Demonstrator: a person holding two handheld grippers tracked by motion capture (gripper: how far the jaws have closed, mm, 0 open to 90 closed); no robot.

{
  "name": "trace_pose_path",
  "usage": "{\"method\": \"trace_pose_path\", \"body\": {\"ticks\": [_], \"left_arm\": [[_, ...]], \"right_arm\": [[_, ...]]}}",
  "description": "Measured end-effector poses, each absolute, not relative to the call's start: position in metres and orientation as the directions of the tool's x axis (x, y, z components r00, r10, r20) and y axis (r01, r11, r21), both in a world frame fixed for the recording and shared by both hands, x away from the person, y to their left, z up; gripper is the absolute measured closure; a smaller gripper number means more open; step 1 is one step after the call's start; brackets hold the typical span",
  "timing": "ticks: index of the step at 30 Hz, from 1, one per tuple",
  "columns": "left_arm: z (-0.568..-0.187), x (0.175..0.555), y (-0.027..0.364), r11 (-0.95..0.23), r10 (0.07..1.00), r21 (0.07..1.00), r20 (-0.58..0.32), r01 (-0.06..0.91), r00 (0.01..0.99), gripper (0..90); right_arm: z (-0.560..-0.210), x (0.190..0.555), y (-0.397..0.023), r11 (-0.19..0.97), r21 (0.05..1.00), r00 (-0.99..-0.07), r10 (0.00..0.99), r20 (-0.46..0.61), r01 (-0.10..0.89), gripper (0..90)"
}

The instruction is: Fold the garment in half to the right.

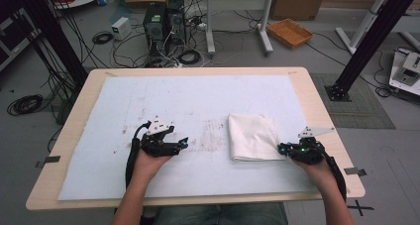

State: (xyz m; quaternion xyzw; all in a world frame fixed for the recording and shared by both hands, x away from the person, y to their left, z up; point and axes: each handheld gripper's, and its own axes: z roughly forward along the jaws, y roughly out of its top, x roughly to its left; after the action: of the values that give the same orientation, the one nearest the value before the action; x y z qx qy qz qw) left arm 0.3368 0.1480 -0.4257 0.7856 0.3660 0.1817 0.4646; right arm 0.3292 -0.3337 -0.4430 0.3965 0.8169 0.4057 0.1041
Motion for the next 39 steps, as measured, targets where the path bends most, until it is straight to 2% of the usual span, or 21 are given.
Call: {"method": "trace_pose_path", "body": {"ticks": [1, 3, 6, 10, 11, 15, 18, 23, 24, 25, 27, 29, 39], "left_arm": [[-0.426, 0.337, 0.147, -0.301, 0.744, 0.861, -0.057, 0.409, 0.666, 29.1], [-0.425, 0.337, 0.147, -0.300, 0.743, 0.863, -0.055, 0.406, 0.667, 29.1], [-0.425, 0.337, 0.147, -0.303, 0.742, 0.862, -0.054, 0.406, 0.668, 29.1], [-0.425, 0.337, 0.145, -0.305, 0.742, 0.862, -0.052, 0.405, 0.668, 29.1], [-0.425, 0.337, 0.144, -0.308, 0.742, 0.860, -0.050, 0.406, 0.669, 29.1], [-0.425, 0.337, 0.144, -0.314, 0.740, 0.860, -0.044, 0.402, 0.671, 29.1], [-0.425, 0.337, 0.144, -0.309, 0.744, 0.860, -0.048, 0.406, 0.667, 29.1], [-0.426, 0.336, 0.146, -0.310, 0.745, 0.859, -0.046, 0.406, 0.665, 29.1], [-0.426, 0.336, 0.146, -0.307, 0.747, 0.860, -0.047, 0.407, 0.663, 29.1], [-0.426, 0.336, 0.147, -0.308, 0.747, 0.861, -0.046, 0.406, 0.664, 29.1], [-0.427, 0.336, 0.147, -0.305, 0.746, 0.861, -0.050, 0.407, 0.664, 29.1], [-0.427, 0.336, 0.147, -0.305, 0.746, 0.861, -0.049, 0.407, 0.664, 29.1], [-0.424, 0.334, 0.147, -0.297, 0.751, 0.866, -0.048, 0.402, 0.659, 29.1]], "right_arm": [[-0.442, 0.329, -0.334, 0.355, 0.747, -0.663, 0.734, 0.150, 0.562, 78.0], [-0.437, 0.329, -0.334, 0.362, 0.752, -0.661, 0.739, 0.130, 0.551, 64.3], [-0.422, 0.331, -0.338, 0.336, 0.783, -0.655, 0.746, 0.118, 0.524, 58.7], [-0.401, 0.346, -0.338, 0.290, 0.821, -0.639, 0.761, 0.113, 0.491, 55.3], [-0.395, 0.361, -0.333, 0.280, 0.829, -0.641, 0.759, 0.118, 0.485, 53.1], [-0.394, 0.385, -0.324, 0.272, 0.831, -0.658, 0.740, 0.141, 0.484, 51.6], [-0.400, 0.408, -0.319, 0.296, 0.801, -0.634, 0.762, 0.131, 0.521, 50.8], [-0.418, 0.431, -0.321, 0.289, 0.746, -0.606, 0.773, 0.187, 0.600, 50.8], [-0.428, 0.437, -0.320, 0.278, 0.713, -0.607, 0.753, 0.254, 0.644, 55.8], [-0.431, 0.438, -0.318, 0.285, 0.708, -0.618, 0.740, 0.266, 0.646, 63.4], [-0.433, 0.437, -0.314, 0.316, 0.695, -0.628, 0.738, 0.248, 0.646, 76.5], [-0.433, 0.436, -0.312, 0.322, 0.700, -0.638, 0.729, 0.246, 0.637, 83.9], [-0.396, 0.425, -0.301, 0.376, 0.825, -0.679, 0.734, 0.013, 0.423, 86.7]]}}
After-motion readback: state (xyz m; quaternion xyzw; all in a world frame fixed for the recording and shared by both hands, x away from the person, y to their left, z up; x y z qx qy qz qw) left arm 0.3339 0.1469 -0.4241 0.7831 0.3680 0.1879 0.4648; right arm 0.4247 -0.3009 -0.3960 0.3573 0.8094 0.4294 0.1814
